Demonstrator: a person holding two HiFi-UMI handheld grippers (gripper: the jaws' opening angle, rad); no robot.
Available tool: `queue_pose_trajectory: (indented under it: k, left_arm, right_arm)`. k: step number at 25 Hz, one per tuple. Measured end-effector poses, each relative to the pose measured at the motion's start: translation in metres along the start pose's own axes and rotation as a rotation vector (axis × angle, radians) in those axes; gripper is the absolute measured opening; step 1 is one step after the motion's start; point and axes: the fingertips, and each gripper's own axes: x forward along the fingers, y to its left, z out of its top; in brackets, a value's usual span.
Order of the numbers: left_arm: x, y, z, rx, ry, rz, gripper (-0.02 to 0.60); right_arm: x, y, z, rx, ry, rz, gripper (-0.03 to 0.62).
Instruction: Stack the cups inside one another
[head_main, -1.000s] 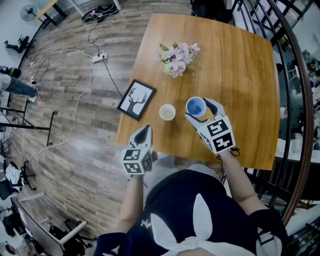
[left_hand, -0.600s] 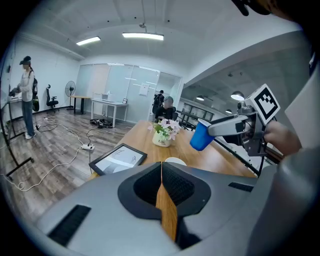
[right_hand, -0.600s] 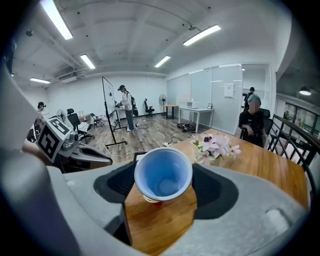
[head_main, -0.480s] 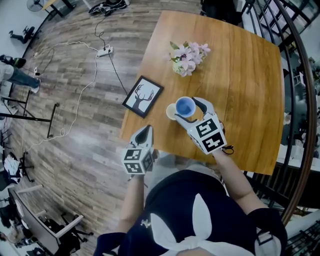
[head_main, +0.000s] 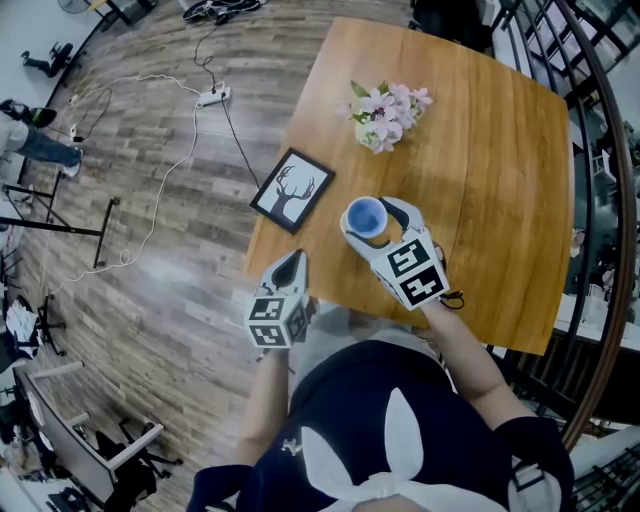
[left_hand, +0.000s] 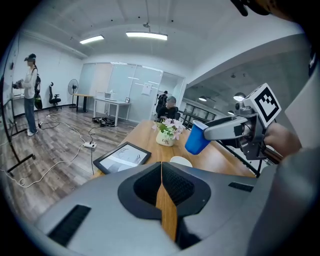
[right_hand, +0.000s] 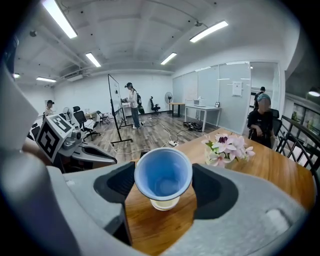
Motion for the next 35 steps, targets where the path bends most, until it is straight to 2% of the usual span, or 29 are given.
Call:
queue_pose_trajectory:
  k: [13,22,25,35]
  left_arm:
    - [0.006,0.015,-0.003,-0.002,0.037,-0.001,0.020]
    - [0.008,0.024,-0.005,-0.012,0.052,0.009,0.021]
    - [0.008,0.029,-0.007,-0.016,0.051,0.017,0.021]
    - [0.012,0.025,-0.002,-0.010,0.033,0.014,0.021]
  right_arm:
    - [0.028,0.002,-0.016,0.027,0.038,0.029,0.356]
    - [0.053,-0.003,-0.044,0.062,0.085,0.030,0.357]
    - [0.055,-0.005,-0.048,0.080,0.083,0.025,0.380]
    - [0.038,-0.019,-0.037,0.110,0.017,-0.014,0.380]
